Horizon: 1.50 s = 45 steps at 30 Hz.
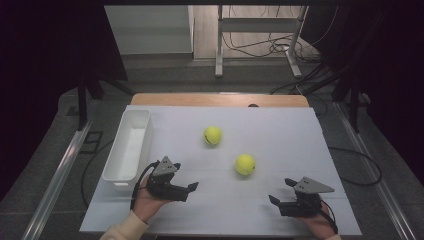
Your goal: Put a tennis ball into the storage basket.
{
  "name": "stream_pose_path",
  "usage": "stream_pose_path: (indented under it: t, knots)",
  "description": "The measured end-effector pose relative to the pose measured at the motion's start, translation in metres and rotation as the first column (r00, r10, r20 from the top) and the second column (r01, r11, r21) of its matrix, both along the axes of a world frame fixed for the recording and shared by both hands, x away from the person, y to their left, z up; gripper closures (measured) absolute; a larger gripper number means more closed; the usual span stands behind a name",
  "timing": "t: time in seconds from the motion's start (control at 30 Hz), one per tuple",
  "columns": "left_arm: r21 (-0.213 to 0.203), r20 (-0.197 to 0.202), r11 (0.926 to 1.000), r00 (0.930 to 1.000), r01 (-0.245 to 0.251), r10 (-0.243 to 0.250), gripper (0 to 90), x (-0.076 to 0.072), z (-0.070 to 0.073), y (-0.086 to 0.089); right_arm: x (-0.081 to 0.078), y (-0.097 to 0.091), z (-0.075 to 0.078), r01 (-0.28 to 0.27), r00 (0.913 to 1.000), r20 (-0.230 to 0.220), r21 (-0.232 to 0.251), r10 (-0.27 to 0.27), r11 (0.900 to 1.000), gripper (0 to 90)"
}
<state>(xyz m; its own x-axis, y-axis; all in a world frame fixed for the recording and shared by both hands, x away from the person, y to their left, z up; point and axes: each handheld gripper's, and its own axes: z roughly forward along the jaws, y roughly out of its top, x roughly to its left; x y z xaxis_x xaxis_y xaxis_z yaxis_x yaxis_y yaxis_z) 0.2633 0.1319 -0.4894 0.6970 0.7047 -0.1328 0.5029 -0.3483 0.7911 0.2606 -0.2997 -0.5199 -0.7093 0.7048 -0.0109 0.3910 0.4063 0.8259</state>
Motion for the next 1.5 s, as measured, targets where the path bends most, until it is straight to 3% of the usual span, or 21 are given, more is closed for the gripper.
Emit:
stream_pose_path:
  t: [1.5]
  knots:
    - [0.014, -0.024, 0.9998, 0.9996, 0.012, -0.012, 9.3, 0.038, 0.004, -0.017, 0.000, 0.000, -0.002, 0.013, 0.9999, -0.005, -0.031, -0.013, 0.9994, 15.6]
